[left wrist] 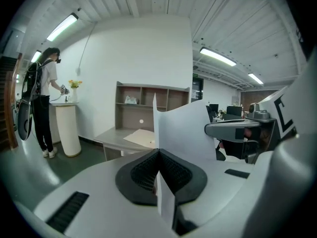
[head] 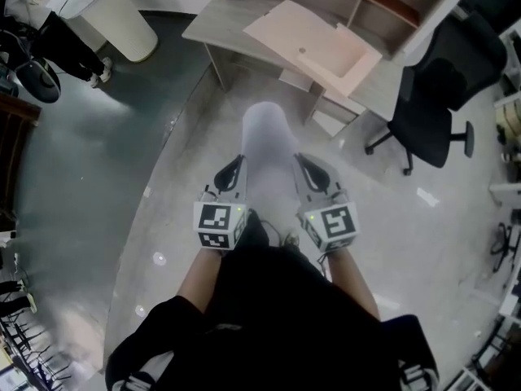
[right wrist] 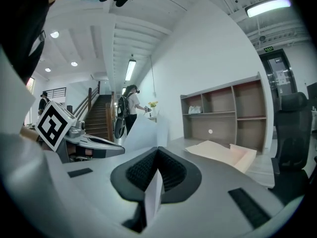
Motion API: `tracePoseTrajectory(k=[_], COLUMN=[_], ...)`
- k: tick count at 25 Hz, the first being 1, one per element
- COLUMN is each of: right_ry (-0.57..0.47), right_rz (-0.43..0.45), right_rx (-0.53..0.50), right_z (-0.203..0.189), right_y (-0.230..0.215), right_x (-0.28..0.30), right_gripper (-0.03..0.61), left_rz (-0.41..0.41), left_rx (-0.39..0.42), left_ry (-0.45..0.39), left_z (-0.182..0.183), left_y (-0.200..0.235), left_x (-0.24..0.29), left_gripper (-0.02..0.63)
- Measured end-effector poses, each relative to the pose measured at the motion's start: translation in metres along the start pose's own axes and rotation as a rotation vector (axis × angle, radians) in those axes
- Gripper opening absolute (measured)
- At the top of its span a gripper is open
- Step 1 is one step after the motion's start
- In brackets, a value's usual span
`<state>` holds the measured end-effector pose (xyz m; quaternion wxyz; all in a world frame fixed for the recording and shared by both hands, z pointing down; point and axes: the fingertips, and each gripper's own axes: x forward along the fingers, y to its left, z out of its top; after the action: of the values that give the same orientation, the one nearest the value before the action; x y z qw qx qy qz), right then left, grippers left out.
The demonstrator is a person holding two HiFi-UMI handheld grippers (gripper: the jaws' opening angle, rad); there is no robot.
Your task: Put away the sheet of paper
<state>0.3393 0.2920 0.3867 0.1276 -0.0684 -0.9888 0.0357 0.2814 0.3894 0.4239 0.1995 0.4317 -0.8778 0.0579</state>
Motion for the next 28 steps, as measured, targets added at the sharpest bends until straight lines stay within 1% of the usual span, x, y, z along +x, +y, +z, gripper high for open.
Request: tracePoseTrajectory(k=[4,9,16,21,24,28], right_ry=[0.036,0.036,0.052,0.033,0.046,0.058], right_rz=[0.021,0.049,0.056,0.031,0.019,-0.004], right_rx=[-0.009,-0.021,-0.04,-0.071,-0.068,-0.052], right_z=[0.005,0.022,0.039,0.053,0.05,0.046], right_y=[0.007,0.029,0.048,0.053,0.048,0.029], right_x=[0.053,0.113,0.18,0.208,0.217,0.229], right_gripper=[0.017,0.017,0.017,0.017,0.017,0.017], left_rz=[0.021,0.038,0.02,-0.046,-0.054,-0.058], left_rx=[-0.025,-0.046,-0.05,-0.024,-0.042,-0.059], left_ry=[0.012,0.01,0.001,-0.014,-0.025,-0.006], left_z=[0.004,0.016,0.032,0.051,0.051,0.047], left_y=[0.052,0.126,0.194,0.218,0.225,0.231], left_x=[0.012,0.016,0.031,0.048,0.057,0.078], left_gripper=[0.044,0.044,0.044,0.045,0.046,0.044])
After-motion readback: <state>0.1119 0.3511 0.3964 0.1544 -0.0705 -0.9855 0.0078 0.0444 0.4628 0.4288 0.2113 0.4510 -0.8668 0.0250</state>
